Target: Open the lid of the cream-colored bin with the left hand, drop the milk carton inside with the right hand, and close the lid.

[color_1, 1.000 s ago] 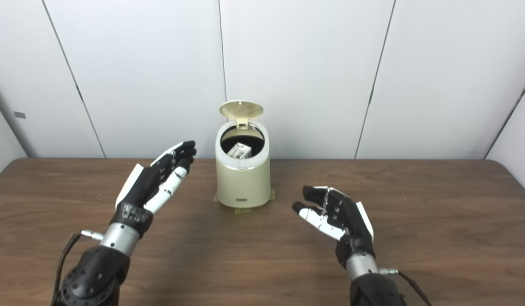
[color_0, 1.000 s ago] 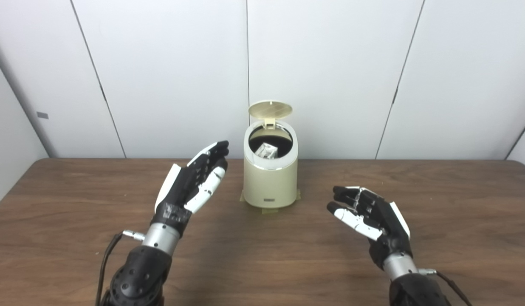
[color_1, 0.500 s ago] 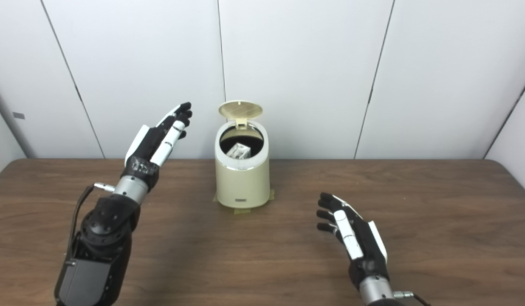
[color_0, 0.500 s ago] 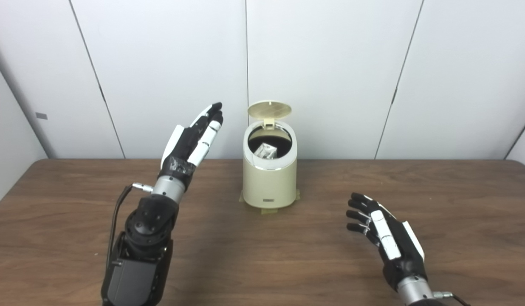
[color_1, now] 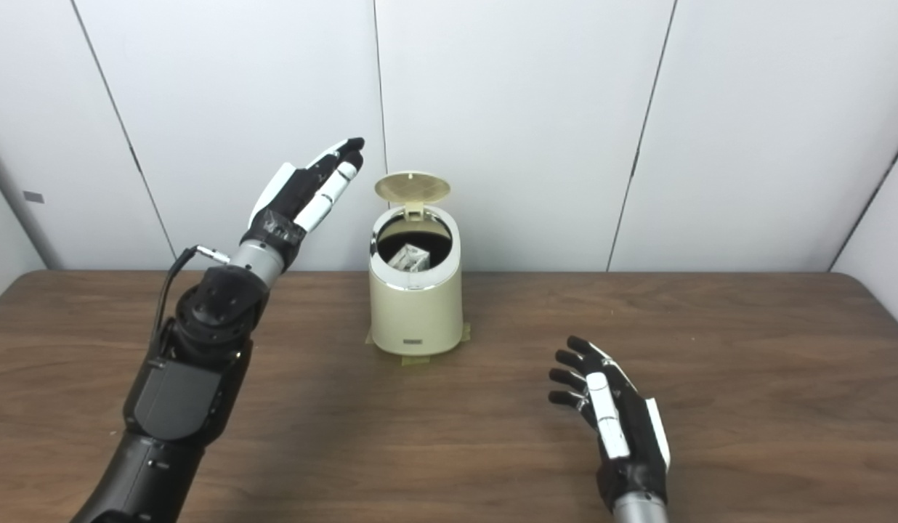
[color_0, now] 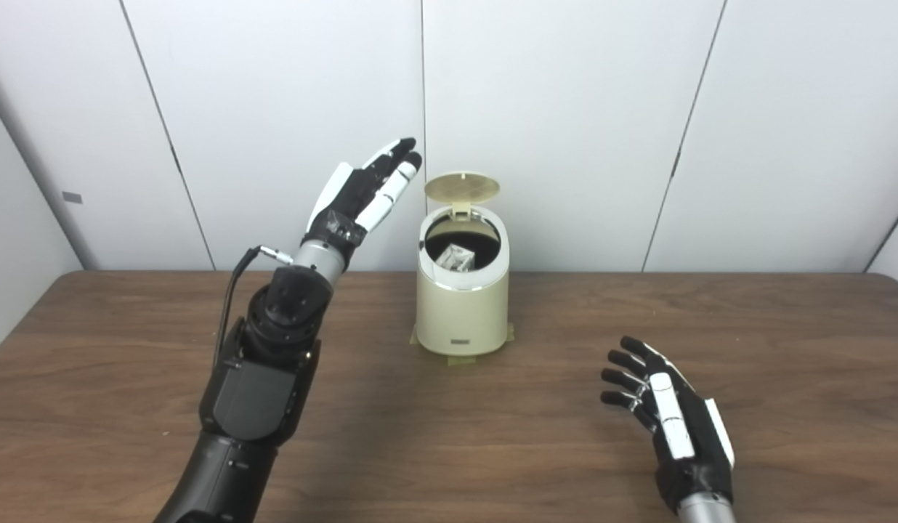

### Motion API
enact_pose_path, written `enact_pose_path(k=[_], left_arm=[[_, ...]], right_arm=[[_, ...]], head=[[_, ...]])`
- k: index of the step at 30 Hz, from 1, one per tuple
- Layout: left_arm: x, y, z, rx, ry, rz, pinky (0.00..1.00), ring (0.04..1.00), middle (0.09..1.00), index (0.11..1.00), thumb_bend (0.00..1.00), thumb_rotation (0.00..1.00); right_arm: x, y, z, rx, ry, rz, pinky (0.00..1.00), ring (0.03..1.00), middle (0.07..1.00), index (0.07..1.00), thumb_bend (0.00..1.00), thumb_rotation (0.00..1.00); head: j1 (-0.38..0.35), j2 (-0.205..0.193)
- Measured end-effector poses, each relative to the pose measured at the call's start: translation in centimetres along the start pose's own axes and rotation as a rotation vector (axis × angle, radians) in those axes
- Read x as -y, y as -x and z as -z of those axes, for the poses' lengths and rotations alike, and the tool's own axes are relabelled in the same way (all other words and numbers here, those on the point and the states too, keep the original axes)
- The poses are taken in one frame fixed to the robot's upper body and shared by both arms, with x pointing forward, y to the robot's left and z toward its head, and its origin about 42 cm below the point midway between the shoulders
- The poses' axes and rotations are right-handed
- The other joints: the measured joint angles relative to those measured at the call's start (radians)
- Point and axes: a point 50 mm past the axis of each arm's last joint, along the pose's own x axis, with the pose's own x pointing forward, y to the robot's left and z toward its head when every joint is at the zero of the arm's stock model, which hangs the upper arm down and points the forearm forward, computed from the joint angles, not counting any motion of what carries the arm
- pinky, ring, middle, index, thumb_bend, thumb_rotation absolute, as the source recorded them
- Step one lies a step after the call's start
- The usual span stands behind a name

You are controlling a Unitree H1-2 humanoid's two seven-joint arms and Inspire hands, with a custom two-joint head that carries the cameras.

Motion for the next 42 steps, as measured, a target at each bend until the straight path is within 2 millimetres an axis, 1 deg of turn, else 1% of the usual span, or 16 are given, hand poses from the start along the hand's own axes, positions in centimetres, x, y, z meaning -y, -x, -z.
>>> enact_pose_path(k=[2, 5, 8, 10, 13, 18, 21, 23, 26, 27, 28, 30, 32, 35, 38, 42], left_arm=[[0.2, -0.5, 0.0, 0.0, -0.015, 0.007, 0.92, 0.957, 0.916, 0.916, 0.43, 0.95], [0.4, -1.1, -0.1, 0.008, -0.039, 0.018, 0.9, 0.937, 0.889, 0.9, 0.44, 0.96], [0.9, -1.7, -0.5, 0.015, -0.091, 0.039, 0.88, 0.925, 0.86, 0.86, 0.43, 1.0], [1.3, -1.9, -0.9, 0.021, -0.109, 0.056, 0.91, 0.92, 0.82, 0.852, 0.43, 0.99], [1.5, -2.1, -1.2, 0.029, -0.122, 0.069, 0.93, 0.92, 0.802, 0.843, 0.42, 1.0], [1.9, -2.5, -2.1, 0.047, -0.163, 0.107, 1.0, 0.927, 0.769, 0.8, 0.41, 1.0], [2.0, -2.6, -2.2, 0.056, -0.199, 0.122, 0.99, 0.855, 0.727, 0.791, 0.39, 1.0], [1.9, -2.6, -2.1, 0.064, -0.229, 0.132, 0.94, 0.813, 0.716, 0.775, 0.39, 1.0], [1.9, -2.4, -1.9, 0.072, -0.329, 0.154, 0.85, 0.802, 0.729, 0.759, 0.44, 1.0], [2.0, -2.4, -1.9, 0.077, -0.377, 0.16, 0.79, 0.785, 0.727, 0.75, 0.45, 1.0], [2.1, -2.3, -1.8, 0.088, -0.439, 0.167, 0.75, 0.776, 0.735, 0.755, 0.46, 1.0], [2.1, -1.9, -2.0, 0.123, -0.571, 0.181, 0.72, 0.794, 0.763, 0.765, 0.51, 1.0], [1.9, -1.4, -2.4, 0.159, -0.716, 0.184, 0.74, 0.811, 0.776, 0.768, 0.55, 0.99], [1.8, -0.9, -2.8, 0.194, -0.867, 0.192, 0.82, 0.831, 0.78, 0.768, 0.57, 0.94], [2.1, -0.8, -2.9, 0.204, -0.921, 0.199, 0.87, 0.829, 0.768, 0.763, 0.57, 0.91], [2.4, -0.7, -2.8, 0.206, -0.97, 0.227, 0.86, 0.809, 0.764, 0.767, 0.58, 0.97]], right_arm=[[0.0, 0.1, 0.1, 0.006, -0.003, 0.021, 0.56, 0.677, 0.719, 0.811, 0.4, 0.54], [-0.3, 0.2, 0.3, 0.017, -0.017, 0.038, 0.56, 0.66, 0.703, 0.816, 0.37, 0.6], [-0.4, 0.2, 0.8, 0.011, -0.041, 0.059, 0.53, 0.621, 0.668, 0.793, 0.36, 0.77], [-0.4, 0.1, 1.0, 0.023, -0.055, 0.082, 0.53, 0.613, 0.655, 0.801, 0.38, 0.92], [-0.3, -0.1, 1.0, 0.046, -0.056, 0.09, 0.53, 0.603, 0.646, 0.81, 0.4, 0.99], [-0.2, -0.3, 1.0, 0.064, -0.057, 0.103, 0.53, 0.601, 0.635, 0.805, 0.39, 1.0], [-0.3, -0.3, 1.0, 0.062, -0.059, 0.104, 0.53, 0.605, 0.632, 0.806, 0.38, 1.0], [-0.3, -0.5, 1.0, 0.06, -0.063, 0.106, 0.55, 0.62, 0.643, 0.85, 0.36, 1.0], [-0.3, -0.7, 1.3, 0.052, -0.067, 0.113, 0.56, 0.623, 0.651, 0.915, 0.33, 0.99], [-0.2, -0.8, 1.3, 0.054, -0.069, 0.118, 0.55, 0.625, 0.655, 0.933, 0.32, 0.95], [-0.2, -1.0, 1.3, 0.06, -0.071, 0.123, 0.55, 0.625, 0.657, 0.937, 0.32, 0.93], [-0.2, -1.1, 1.4, 0.074, -0.063, 0.131, 0.55, 0.622, 0.654, 0.932, 0.33, 0.91], [-0.2, -1.2, 1.4, 0.086, -0.04, 0.141, 0.57, 0.623, 0.65, 0.927, 0.35, 0.89], [-0.2, -1.3, 1.3, 0.107, -0.02, 0.144, 0.59, 0.632, 0.647, 0.928, 0.38, 0.87], [-0.3, -1.3, 1.2, 0.113, -0.003, 0.138, 0.61, 0.648, 0.652, 0.929, 0.4, 0.88], [-0.5, -1.4, 1.1, 0.134, 0.045, 0.119, 0.65, 0.669, 0.662, 0.936, 0.43, 0.91]], head=[[-0.002, -0.002], [-0.008, -0.003], [-0.009, -0.005], [-0.009, -0.011], [-0.012, -0.018], [-0.018, -0.025], [-0.023, -0.026], [-0.025, -0.025], [-0.023, -0.026], [-0.023, -0.026], [-0.02, -0.023], [-0.021, -0.02], [-0.023, -0.017], [-0.022, -0.009], [-0.025, -0.003], [-0.026, 0.005]])
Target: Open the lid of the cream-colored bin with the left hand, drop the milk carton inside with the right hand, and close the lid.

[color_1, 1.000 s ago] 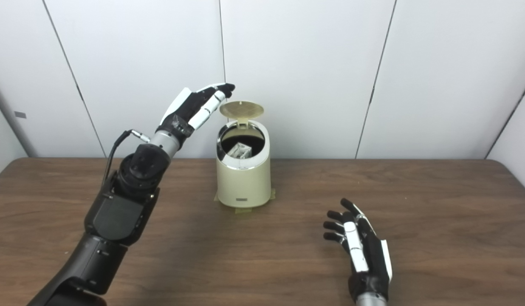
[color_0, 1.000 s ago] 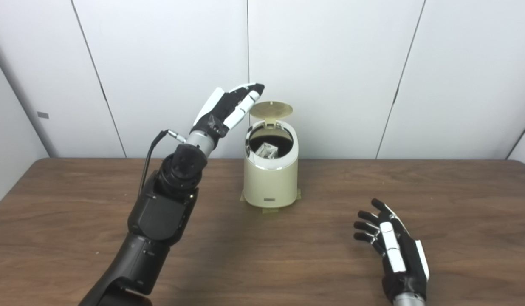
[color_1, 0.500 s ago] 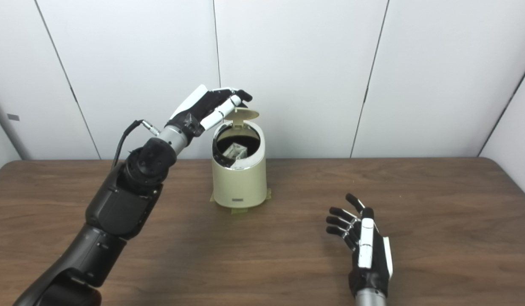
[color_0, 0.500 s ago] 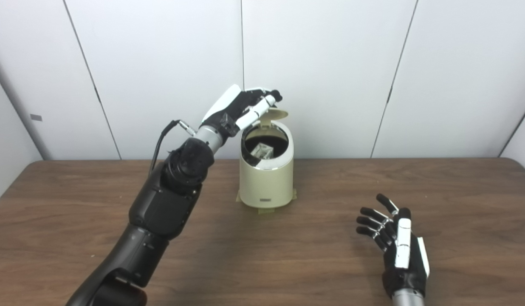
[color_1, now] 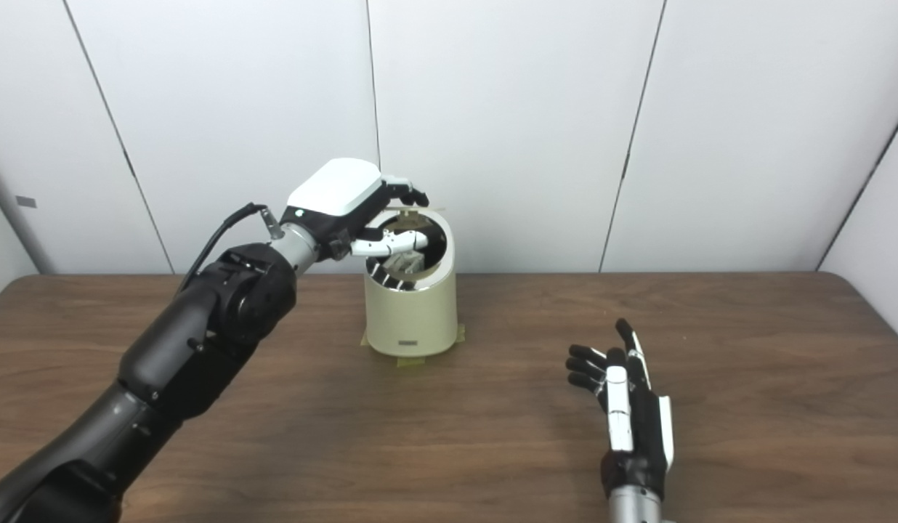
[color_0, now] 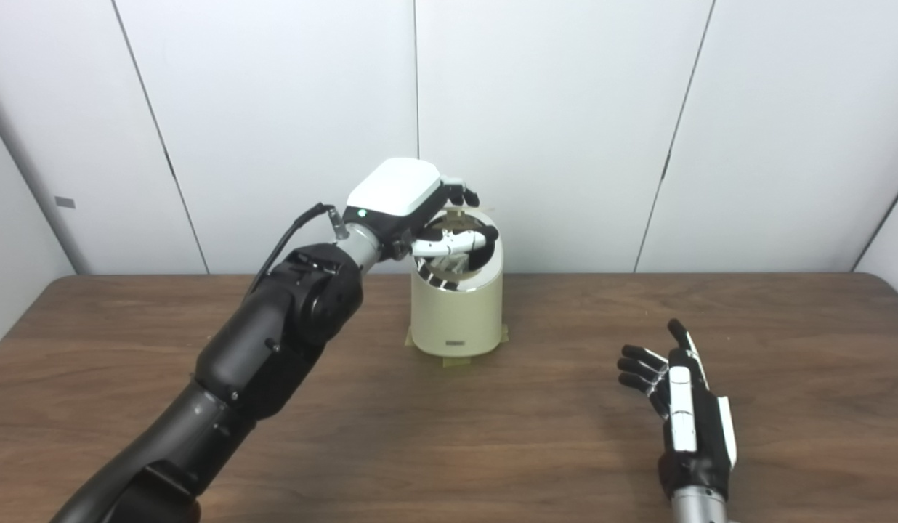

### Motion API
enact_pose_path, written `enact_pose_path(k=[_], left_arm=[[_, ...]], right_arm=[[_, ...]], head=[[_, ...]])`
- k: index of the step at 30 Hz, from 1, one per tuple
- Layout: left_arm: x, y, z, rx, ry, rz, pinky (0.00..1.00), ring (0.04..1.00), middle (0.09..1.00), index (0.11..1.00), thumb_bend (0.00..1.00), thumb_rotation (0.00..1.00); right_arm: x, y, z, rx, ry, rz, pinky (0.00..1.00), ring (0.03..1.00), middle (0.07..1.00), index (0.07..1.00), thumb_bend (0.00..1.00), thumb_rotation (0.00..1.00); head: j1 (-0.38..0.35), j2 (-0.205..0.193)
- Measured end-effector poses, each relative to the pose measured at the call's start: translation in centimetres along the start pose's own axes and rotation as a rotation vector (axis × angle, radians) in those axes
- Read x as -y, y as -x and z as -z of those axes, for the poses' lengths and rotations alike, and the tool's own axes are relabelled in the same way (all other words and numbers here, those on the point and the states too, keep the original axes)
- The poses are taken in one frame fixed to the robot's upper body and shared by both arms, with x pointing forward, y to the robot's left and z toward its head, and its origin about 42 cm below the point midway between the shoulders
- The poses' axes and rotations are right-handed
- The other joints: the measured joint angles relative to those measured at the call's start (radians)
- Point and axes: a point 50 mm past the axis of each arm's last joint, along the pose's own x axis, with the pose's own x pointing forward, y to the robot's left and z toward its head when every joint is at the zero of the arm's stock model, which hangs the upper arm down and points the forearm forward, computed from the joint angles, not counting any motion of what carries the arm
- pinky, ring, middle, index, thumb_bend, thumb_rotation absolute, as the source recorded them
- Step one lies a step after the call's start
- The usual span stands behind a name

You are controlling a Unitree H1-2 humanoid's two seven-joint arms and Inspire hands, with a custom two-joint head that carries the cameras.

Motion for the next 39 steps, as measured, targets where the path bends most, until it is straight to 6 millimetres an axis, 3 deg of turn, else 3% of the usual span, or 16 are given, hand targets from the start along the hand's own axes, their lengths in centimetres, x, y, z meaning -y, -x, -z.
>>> enact_pose_path(k=[20, 26, 39], left_arm=[[1.7, 1.2, -0.2, 0.003, -0.071, 0.115, 0.85, 0.824, 0.785, 0.788, 0.55, 0.99], [1.7, 2.1, -1.0, 0.001, -0.099, 0.139, 0.86, 0.848, 0.822, 0.809, 0.57, 1.0], [2.0, 3.5, -1.9, 0.003, -0.226, 0.18, 0.89, 0.852, 0.809, 0.8, 0.58, 1.0]], right_arm=[[0.2, 0.3, -0.4, 0.037, 0.074, -0.025, 0.7, 0.656, 0.655, 0.915, 0.43, 0.88], [0.2, 0.3, -0.4, 0.038, 0.079, -0.024, 0.68, 0.642, 0.649, 0.915, 0.44, 0.9], [0.2, 0.3, -0.4, 0.04, 0.088, -0.024, 0.64, 0.658, 0.653, 0.918, 0.44, 0.92]], head=[[-0.014, 0.032], [-0.012, 0.043], [-0.023, 0.054]])
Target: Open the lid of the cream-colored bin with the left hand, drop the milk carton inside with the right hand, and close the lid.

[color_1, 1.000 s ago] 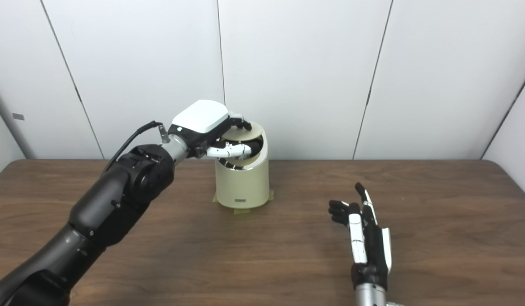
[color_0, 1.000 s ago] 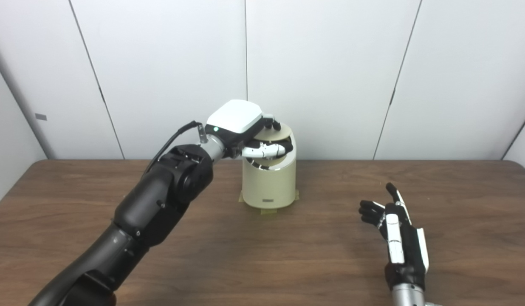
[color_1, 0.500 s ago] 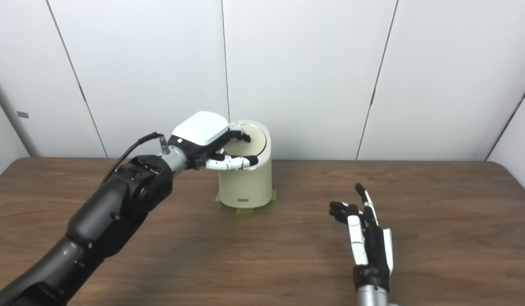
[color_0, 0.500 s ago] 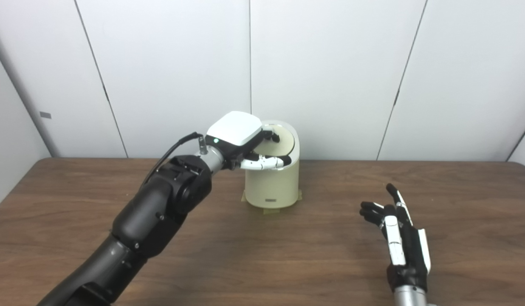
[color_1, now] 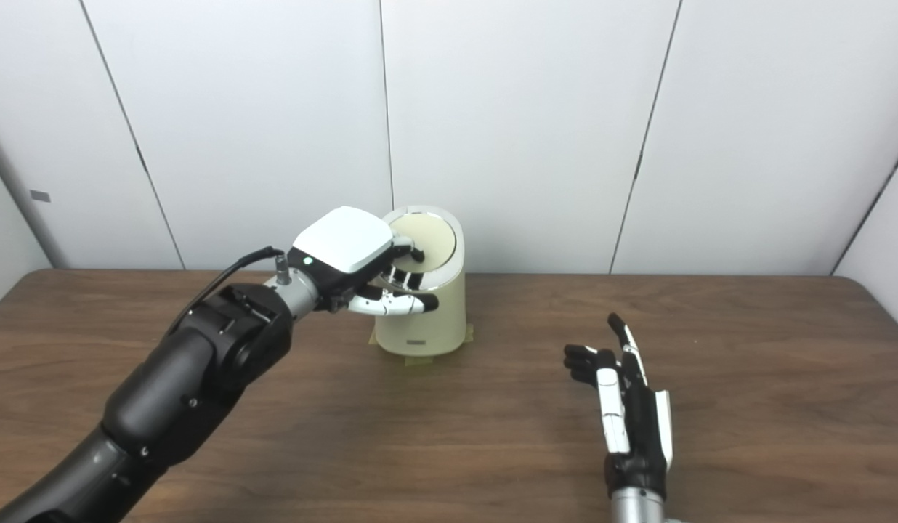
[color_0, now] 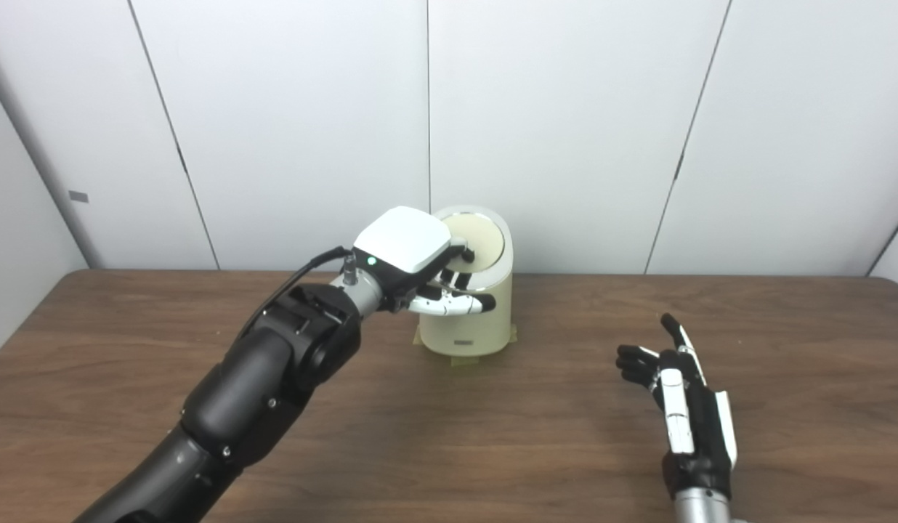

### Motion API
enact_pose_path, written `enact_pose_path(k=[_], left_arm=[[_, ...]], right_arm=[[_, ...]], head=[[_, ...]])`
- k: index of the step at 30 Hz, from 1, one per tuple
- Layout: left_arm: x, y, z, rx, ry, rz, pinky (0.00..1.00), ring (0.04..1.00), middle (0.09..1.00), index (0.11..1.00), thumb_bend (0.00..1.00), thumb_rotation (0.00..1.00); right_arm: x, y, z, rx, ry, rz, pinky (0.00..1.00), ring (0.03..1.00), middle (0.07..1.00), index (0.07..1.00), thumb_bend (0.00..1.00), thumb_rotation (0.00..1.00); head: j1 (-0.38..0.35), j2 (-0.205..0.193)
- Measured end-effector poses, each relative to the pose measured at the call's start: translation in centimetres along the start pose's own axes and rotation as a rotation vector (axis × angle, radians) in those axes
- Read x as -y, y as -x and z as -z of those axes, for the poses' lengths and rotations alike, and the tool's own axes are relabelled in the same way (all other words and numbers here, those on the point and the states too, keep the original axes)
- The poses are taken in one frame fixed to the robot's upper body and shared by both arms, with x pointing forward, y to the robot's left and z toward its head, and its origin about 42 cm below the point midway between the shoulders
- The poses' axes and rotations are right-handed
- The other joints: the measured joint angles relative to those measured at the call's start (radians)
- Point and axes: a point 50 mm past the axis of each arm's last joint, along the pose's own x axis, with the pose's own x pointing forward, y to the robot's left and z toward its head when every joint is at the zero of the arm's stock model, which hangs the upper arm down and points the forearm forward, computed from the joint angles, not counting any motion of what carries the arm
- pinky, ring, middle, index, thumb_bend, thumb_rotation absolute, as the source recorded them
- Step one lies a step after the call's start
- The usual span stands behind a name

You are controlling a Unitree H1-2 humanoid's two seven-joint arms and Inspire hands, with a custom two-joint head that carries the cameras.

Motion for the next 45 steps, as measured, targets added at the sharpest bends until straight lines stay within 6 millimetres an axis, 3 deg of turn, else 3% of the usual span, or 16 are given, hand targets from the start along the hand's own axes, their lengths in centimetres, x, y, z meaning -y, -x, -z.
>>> enact_pose_path(k=[7, 16, 22, 27, 29, 32, 35, 40, 45], left_arm=[[0.4, -0.2, -0.5, -0.005, -0.063, 0.026, 0.92, 0.88, 0.842, 0.827, 0.59, 1.0], [0.9, -1.3, -1.4, 0.01, -0.147, 0.057, 0.92, 0.905, 0.864, 0.846, 0.61, 1.0], [0.7, -0.8, -1.0, 0.001, -0.083, 0.045, 0.9, 0.879, 0.853, 0.829, 0.58, 1.0], [0.6, 0.6, -0.9, -0.003, 0.078, -0.033, 0.81, 0.82, 0.806, 0.792, 0.53, 1.0], [0.6, 1.3, -1.3, -0.01, 0.189, -0.071, 0.76, 0.803, 0.793, 0.773, 0.5, 0.94], [0.2, 2.1, -2.0, -0.057, 0.398, -0.188, 0.7, 0.768, 0.771, 0.743, 0.44, 0.85], [-1.1, 2.4, -2.4, -0.092, 0.554, -0.312, 0.65, 0.744, 0.759, 0.731, 0.4, 0.84], [-2.3, 3.0, -1.9, -0.145, 0.843, -0.389, 0.71, 0.766, 0.762, 0.745, 0.37, 0.86], [0.2, 5.2, -0.8, -0.175, 1.162, -0.434, 0.73, 0.772, 0.762, 0.778, 0.35, 0.87]], right_arm=[[0.1, 0.0, 0.1, -0.022, -0.046, 0.005, 0.6, 0.673, 0.695, 0.915, 0.44, 0.84], [0.2, 0.0, 0.3, -0.056, -0.086, 0.003, 0.62, 0.692, 0.721, 0.943, 0.45, 0.88], [0.3, -0.1, 0.4, -0.058, -0.103, -0.003, 0.61, 0.697, 0.725, 0.943, 0.45, 0.87], [0.3, -0.1, 0.4, -0.057, -0.105, -0.012, 0.63, 0.705, 0.729, 0.945, 0.46, 0.89], [0.3, 0.0, 0.4, -0.057, -0.104, -0.013, 0.63, 0.707, 0.728, 0.942, 0.46, 0.87], [0.4, 0.0, 0.4, -0.056, -0.1, -0.017, 0.61, 0.697, 0.734, 0.941, 0.45, 0.85], [0.3, 0.0, 0.4, -0.068, -0.099, -0.029, 0.61, 0.698, 0.735, 0.935, 0.45, 0.83], [0.3, 0.0, 0.4, -0.082, -0.102, -0.039, 0.61, 0.71, 0.742, 0.935, 0.46, 0.82], [0.7, 0.2, 0.3, -0.093, -0.09, -0.057, 0.61, 0.712, 0.74, 0.926, 0.46, 0.83]], head=[[-0.003, 0.002], [-0.005, -0.002], [0.041, -0.037], [0.055, -0.064], [0.055, -0.074], [0.057, -0.071], [0.075, -0.06], [0.074, -0.058], [0.066, -0.048]])
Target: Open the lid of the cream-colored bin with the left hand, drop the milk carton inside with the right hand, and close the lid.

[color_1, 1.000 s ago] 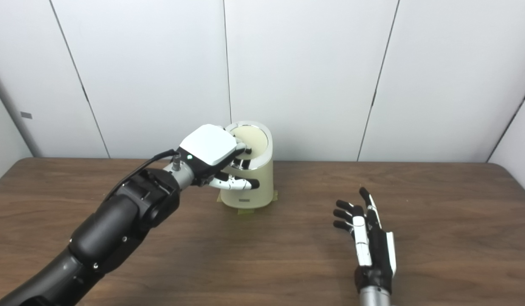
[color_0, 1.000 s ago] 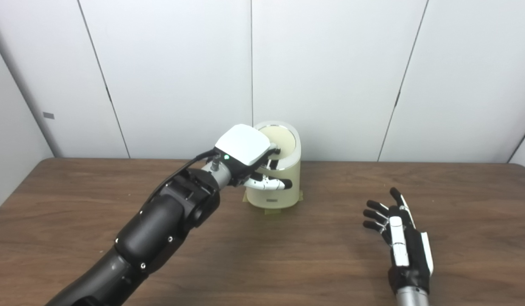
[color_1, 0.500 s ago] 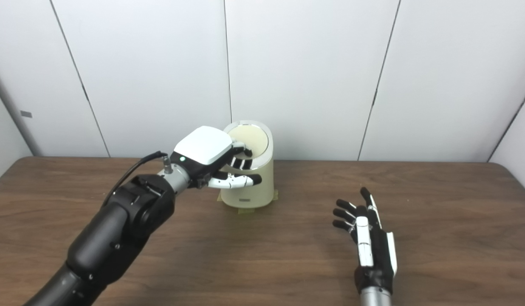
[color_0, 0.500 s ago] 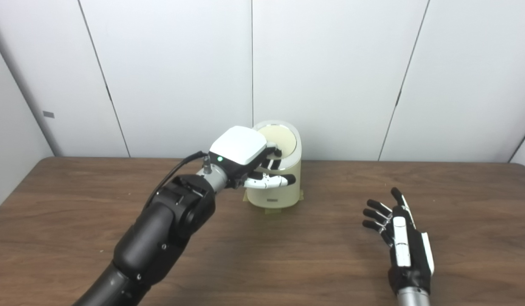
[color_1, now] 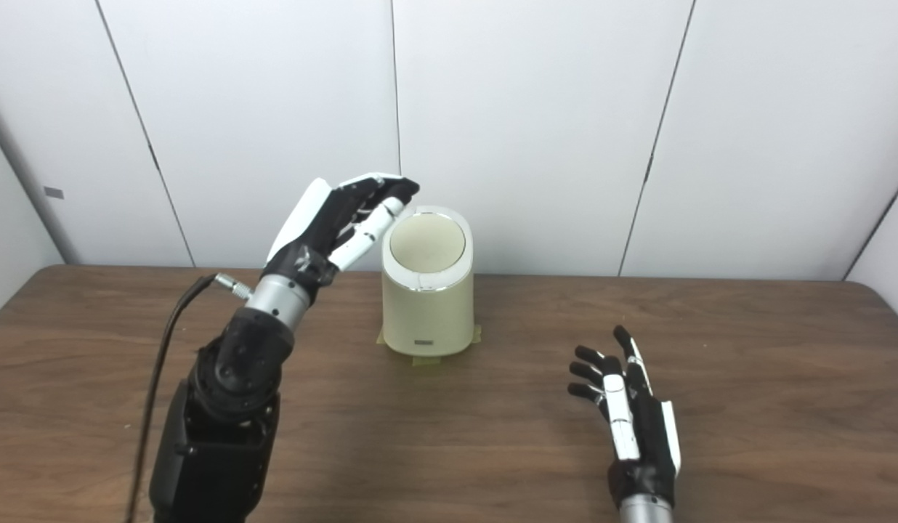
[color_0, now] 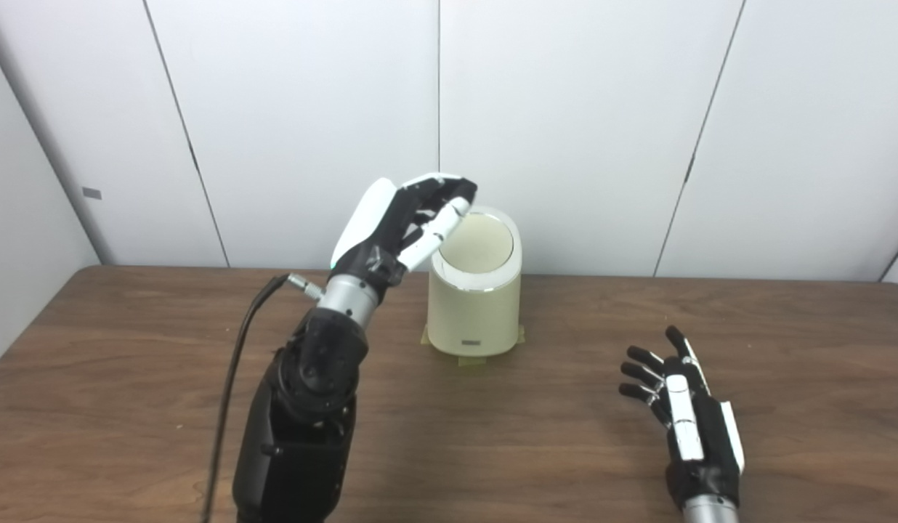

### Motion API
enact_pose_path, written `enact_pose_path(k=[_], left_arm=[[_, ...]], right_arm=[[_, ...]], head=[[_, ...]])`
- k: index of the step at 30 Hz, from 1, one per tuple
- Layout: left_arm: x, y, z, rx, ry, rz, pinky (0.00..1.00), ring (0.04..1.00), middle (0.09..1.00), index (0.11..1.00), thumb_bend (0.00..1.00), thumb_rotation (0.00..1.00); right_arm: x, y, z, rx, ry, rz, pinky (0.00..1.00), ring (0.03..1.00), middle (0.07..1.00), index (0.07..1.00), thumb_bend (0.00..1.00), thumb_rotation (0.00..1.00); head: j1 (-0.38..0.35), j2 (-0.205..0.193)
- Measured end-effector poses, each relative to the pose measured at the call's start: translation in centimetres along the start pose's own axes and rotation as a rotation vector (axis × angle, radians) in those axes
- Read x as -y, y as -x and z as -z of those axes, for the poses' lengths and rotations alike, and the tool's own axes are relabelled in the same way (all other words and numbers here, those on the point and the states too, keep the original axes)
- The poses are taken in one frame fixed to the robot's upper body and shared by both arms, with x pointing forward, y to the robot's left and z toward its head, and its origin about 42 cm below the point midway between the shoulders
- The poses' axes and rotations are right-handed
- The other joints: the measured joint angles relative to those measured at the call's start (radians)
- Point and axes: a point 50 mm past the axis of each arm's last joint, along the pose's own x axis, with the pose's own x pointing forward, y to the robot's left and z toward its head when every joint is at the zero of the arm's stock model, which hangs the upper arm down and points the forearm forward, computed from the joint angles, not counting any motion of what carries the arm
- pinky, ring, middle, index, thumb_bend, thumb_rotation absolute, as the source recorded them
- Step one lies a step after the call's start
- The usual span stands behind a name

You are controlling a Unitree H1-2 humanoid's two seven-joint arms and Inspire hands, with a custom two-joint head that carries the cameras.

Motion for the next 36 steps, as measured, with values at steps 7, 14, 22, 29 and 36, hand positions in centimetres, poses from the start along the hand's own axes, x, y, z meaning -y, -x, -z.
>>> enact_pose_path(k=[7, 14, 22, 29, 36], left_arm=[[0.0, 5.6, 4.4, -0.085, 0.126, -0.048, 0.8, 0.837, 0.854, 0.877, 0.33, 0.95], [0.0, 10.0, 7.1, -0.139, 0.347, -0.152, 0.88, 0.89, 0.907, 0.93, 0.33, 1.0], [1.6, 14.5, 9.2, -0.233, 0.465, -0.206, 0.91, 0.911, 0.917, 0.926, 0.34, 1.0], [2.1, 16.1, 10.0, -0.227, 0.528, -0.259, 0.98, 0.962, 0.955, 0.957, 0.39, 1.0], [1.8, 16.4, 10.2, -0.212, 0.563, -0.264, 1.0, 0.992, 0.984, 0.981, 0.42, 1.0]], right_arm=[[0.9, 0.7, 0.0, -0.047, 0.009, -0.009, 0.61, 0.7, 0.74, 0.919, 0.44, 0.82], [1.0, 0.5, -0.4, -0.048, -0.007, -0.02, 0.65, 0.753, 0.76, 0.897, 0.48, 0.85], [0.8, -0.2, -2.6, -0.027, 0.024, -0.102, 0.76, 0.866, 0.872, 0.91, 0.58, 0.83], [0.6, -0.1, -2.8, -0.066, 0.0, -0.142, 0.9, 0.984, 0.983, 0.966, 0.56, 0.95], [1.7, -0.3, -2.9, -0.073, 0.035, -0.159, 1.0, 1.0, 1.0, 0.99, 0.61, 1.0]], head=[[-0.034, -0.001], [-0.034, 0.008], [-0.026, 0.009], [-0.012, 0.008], [-0.04, 0.002]])
